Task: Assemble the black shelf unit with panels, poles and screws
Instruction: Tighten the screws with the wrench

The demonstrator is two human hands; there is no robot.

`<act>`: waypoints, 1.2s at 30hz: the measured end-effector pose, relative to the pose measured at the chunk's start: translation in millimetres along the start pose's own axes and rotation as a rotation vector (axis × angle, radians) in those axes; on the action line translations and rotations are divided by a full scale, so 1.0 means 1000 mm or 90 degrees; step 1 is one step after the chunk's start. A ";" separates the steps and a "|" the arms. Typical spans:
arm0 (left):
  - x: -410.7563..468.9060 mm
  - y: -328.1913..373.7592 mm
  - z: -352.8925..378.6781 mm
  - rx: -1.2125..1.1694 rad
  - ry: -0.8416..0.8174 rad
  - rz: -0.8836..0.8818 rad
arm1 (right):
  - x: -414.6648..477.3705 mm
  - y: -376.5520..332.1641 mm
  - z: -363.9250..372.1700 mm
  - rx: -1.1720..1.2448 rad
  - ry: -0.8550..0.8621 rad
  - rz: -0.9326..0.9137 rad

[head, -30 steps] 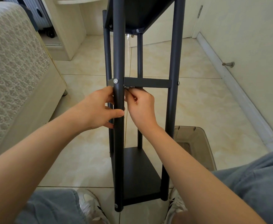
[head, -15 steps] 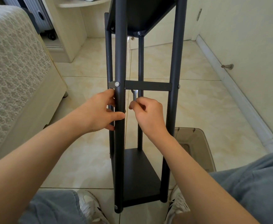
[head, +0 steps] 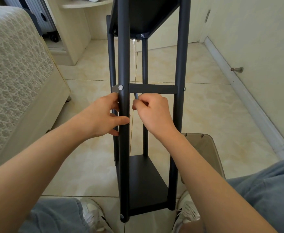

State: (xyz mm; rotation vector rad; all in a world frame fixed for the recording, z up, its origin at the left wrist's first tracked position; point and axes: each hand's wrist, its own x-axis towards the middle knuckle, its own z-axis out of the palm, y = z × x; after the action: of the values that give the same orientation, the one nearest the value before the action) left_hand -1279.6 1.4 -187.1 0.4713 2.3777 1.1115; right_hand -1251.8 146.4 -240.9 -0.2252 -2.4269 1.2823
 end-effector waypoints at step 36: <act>0.008 -0.009 -0.002 -0.024 0.006 0.021 | 0.015 0.018 0.036 0.061 0.081 -0.046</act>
State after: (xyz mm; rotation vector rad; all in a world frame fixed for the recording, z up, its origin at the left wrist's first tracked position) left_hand -1287.8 -1.4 -194.9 0.4944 2.3601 1.1735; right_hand -1280.5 134.0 -270.2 -0.1850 -2.2411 1.3074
